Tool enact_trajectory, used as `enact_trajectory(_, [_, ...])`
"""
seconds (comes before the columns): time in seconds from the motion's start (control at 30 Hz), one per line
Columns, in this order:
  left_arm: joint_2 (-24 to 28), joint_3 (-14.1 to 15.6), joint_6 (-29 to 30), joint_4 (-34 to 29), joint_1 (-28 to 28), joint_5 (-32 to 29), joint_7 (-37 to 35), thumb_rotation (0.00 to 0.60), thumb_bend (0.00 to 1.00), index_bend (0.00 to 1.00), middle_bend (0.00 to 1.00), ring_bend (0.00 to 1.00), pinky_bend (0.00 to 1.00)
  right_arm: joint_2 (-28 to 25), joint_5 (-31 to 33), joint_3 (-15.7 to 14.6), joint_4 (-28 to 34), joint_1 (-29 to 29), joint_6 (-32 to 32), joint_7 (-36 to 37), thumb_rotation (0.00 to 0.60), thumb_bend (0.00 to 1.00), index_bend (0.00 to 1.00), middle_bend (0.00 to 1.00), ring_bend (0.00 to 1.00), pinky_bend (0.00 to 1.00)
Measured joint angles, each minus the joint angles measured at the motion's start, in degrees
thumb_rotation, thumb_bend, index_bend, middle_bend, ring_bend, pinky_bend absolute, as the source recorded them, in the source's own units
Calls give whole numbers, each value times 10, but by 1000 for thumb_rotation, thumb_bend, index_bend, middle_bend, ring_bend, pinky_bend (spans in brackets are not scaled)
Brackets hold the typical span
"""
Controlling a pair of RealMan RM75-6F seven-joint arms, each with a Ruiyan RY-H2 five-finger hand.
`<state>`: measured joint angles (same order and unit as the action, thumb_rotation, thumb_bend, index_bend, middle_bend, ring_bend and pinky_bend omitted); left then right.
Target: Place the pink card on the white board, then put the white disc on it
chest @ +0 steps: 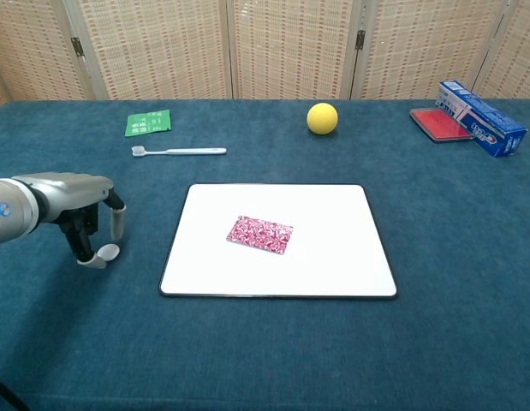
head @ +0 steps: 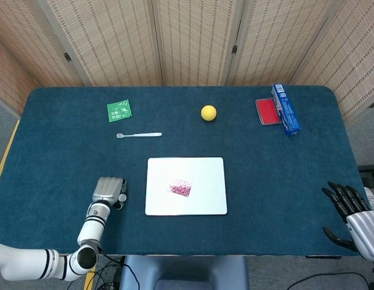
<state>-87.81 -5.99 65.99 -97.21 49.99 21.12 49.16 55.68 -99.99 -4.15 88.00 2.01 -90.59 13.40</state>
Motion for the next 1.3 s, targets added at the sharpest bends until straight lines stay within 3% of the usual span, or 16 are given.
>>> enact_trajectory(0.4, [-2, 2, -23, 19, -2, 1, -14, 600, 281, 486, 1000, 1000, 1000, 1, 4, 2, 2, 1, 3, -4, 600, 195, 0, 0, 0, 0])
enact_trajectory(0.93, [-3, 0, -42, 32, 7, -13, -15, 600, 339, 565, 1000, 1000, 1000, 1, 9, 5, 2, 0, 1, -6, 600, 195, 0, 0, 0, 0])
enact_trajectory(1.3, [22, -3, 7, -38, 14, -1, 1, 600, 338, 577, 1000, 1000, 1000, 0, 7, 5, 3, 2, 2, -3, 600, 195, 0, 0, 0, 0])
